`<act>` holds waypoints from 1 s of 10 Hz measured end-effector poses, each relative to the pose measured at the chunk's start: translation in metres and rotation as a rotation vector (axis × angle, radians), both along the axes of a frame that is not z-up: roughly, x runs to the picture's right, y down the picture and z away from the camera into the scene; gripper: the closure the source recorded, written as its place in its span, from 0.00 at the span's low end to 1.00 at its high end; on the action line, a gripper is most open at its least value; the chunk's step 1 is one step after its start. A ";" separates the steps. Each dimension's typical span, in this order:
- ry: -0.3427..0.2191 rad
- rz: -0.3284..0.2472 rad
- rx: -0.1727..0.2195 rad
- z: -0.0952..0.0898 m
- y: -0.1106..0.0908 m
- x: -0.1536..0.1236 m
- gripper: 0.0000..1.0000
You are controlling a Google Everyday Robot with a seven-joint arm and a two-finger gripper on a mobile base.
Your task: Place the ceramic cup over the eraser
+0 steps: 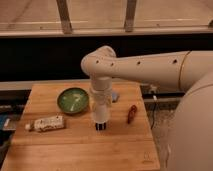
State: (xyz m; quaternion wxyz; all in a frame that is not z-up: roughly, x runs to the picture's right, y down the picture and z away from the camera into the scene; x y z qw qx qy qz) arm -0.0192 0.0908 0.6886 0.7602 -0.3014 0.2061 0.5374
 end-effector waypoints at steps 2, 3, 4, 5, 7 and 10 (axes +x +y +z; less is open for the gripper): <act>-0.029 0.017 -0.013 0.013 0.016 -0.004 1.00; -0.041 0.024 -0.019 0.019 0.022 -0.006 1.00; -0.074 0.035 -0.016 0.026 0.032 -0.012 1.00; -0.092 0.041 -0.011 0.029 0.036 -0.016 1.00; -0.096 0.041 -0.010 0.030 0.037 -0.016 0.88; -0.097 0.041 -0.010 0.030 0.037 -0.017 0.57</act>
